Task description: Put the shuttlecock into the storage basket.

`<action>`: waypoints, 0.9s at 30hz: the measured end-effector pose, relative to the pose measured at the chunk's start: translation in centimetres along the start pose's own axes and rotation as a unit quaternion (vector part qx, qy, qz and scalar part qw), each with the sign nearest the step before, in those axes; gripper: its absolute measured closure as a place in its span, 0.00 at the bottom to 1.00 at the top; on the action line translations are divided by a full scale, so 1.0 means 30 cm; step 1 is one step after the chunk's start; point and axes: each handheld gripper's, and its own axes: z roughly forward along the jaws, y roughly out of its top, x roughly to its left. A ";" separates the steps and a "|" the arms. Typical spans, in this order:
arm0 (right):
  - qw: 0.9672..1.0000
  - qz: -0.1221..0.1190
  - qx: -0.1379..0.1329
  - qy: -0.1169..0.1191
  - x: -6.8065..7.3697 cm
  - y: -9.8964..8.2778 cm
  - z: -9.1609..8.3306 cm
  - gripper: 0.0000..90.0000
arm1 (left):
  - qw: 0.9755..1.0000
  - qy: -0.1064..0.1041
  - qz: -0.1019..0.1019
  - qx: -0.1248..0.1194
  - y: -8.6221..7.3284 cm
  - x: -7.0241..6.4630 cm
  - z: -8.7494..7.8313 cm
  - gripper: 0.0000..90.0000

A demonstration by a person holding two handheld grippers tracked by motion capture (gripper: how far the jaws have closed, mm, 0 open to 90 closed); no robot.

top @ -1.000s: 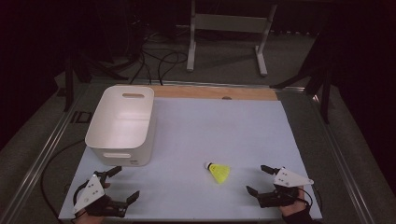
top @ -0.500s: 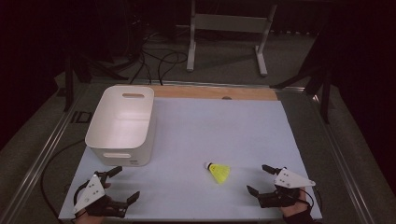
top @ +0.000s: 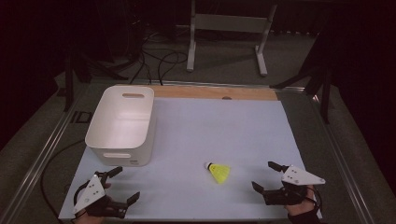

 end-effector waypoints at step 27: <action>0.998 -0.035 0.054 0.012 -0.018 0.191 -0.007 0.08 | 1.000 -0.006 0.003 0.003 0.000 -0.001 0.002 0.00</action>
